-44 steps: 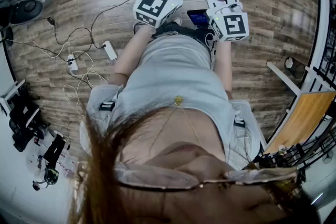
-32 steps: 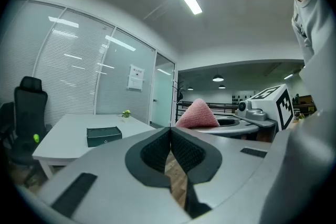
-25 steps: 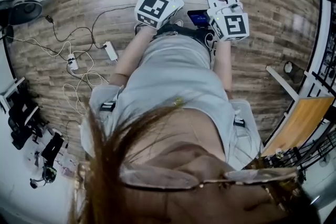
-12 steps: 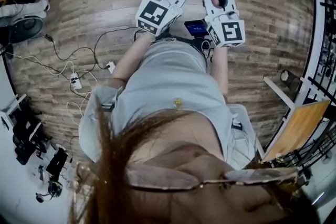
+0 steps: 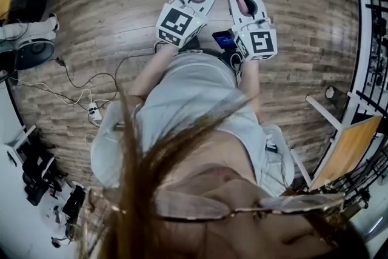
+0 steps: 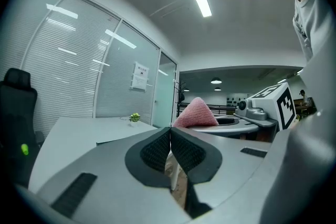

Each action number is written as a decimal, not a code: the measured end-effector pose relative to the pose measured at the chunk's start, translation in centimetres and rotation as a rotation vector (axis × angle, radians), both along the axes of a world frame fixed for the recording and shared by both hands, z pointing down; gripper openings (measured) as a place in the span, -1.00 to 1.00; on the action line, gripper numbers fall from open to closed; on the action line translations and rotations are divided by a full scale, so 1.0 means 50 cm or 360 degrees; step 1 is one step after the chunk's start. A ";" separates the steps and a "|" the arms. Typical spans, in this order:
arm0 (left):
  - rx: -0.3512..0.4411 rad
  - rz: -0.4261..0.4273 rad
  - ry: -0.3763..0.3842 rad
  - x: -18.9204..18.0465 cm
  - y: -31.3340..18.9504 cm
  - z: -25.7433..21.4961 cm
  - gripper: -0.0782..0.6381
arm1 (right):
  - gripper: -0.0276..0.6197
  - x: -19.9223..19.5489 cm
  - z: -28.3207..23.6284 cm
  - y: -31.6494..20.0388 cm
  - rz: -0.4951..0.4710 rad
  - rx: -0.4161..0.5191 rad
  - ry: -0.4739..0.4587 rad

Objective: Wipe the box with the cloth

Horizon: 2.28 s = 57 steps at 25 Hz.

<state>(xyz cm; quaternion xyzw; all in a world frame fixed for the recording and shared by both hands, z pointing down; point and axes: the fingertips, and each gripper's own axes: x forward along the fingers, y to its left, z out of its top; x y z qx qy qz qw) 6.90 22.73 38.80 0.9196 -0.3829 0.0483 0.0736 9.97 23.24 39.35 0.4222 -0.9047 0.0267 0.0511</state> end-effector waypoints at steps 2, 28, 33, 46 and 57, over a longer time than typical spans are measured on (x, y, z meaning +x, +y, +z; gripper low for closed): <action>0.0003 0.0009 0.0006 -0.007 -0.013 -0.001 -0.70 | -0.80 -0.005 0.002 -0.012 0.0019 -0.0003 0.0006; -0.0001 -0.0011 -0.0002 -0.039 -0.230 0.003 -0.70 | -0.79 -0.046 0.014 -0.236 -0.0026 -0.0012 -0.0014; -0.0017 -0.0023 -0.0008 -0.051 -0.317 0.006 -0.70 | -0.79 -0.059 0.011 -0.325 -0.0040 -0.0026 -0.0028; -0.0052 -0.0068 0.0006 -0.013 -0.493 0.013 -0.70 | -0.80 -0.006 0.008 -0.501 -0.0069 -0.0057 0.0020; -0.0099 -0.0142 0.0030 -0.014 -0.591 0.042 -0.69 | -0.80 0.019 0.042 -0.602 -0.0115 -0.0102 0.0098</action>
